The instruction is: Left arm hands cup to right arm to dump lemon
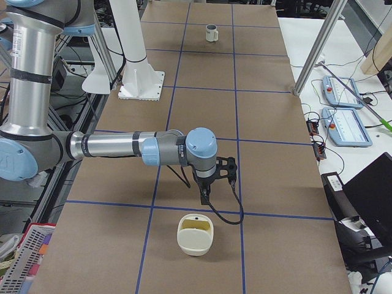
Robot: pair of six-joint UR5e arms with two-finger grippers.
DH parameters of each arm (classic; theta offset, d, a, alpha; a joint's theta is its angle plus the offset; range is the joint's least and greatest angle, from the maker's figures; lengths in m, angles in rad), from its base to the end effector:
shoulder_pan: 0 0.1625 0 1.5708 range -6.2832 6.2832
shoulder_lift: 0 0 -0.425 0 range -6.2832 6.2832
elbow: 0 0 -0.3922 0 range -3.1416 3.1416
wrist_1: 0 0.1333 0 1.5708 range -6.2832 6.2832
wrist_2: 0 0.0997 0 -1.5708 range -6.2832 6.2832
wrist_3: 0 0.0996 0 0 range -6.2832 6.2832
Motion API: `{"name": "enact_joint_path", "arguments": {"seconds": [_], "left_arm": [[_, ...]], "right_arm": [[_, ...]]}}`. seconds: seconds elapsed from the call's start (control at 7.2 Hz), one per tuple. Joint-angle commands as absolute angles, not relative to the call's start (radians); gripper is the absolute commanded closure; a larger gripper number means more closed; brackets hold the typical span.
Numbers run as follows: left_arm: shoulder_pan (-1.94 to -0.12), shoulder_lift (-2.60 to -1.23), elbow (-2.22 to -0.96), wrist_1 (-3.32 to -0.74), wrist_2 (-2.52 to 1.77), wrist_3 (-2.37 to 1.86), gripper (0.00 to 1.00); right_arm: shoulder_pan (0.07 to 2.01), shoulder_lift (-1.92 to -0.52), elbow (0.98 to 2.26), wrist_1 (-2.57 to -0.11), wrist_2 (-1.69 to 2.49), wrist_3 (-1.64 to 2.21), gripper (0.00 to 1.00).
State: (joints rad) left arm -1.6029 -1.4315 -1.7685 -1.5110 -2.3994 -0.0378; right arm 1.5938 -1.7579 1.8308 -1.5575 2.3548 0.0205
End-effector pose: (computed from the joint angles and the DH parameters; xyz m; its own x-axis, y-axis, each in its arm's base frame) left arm -0.0737 -0.4300 0.6279 0.6738 -0.0605 -0.7364 0.0576 0.9979 -0.0292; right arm 0.0726 -0.4159 0.6132 0.7087 -0.0241 0.7051 -0.0374 0.9967 0.0716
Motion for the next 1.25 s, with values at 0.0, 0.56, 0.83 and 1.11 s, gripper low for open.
{"name": "enact_joint_path", "arguments": {"seconds": [0.0,0.56,0.83,1.11], "left_arm": [[-1.606,-1.437,-1.775,-1.511,-2.398,-0.038,0.00],[-1.615,-1.422,-1.813,-1.509,-2.352,-0.038,0.00],[-1.614,-1.422,-1.796,-1.509,-2.353,-0.037,0.00],[-1.614,-1.439,-1.755,-1.514,-2.355,-0.037,0.00]], "right_arm": [[1.592,-1.761,1.810,-1.554,2.352,0.020,0.00],[1.569,-1.750,1.807,-1.555,2.271,0.018,0.00],[1.540,-1.721,1.798,-1.562,2.272,0.024,0.00],[1.526,-1.712,1.778,-1.559,2.325,0.025,0.00]]}}
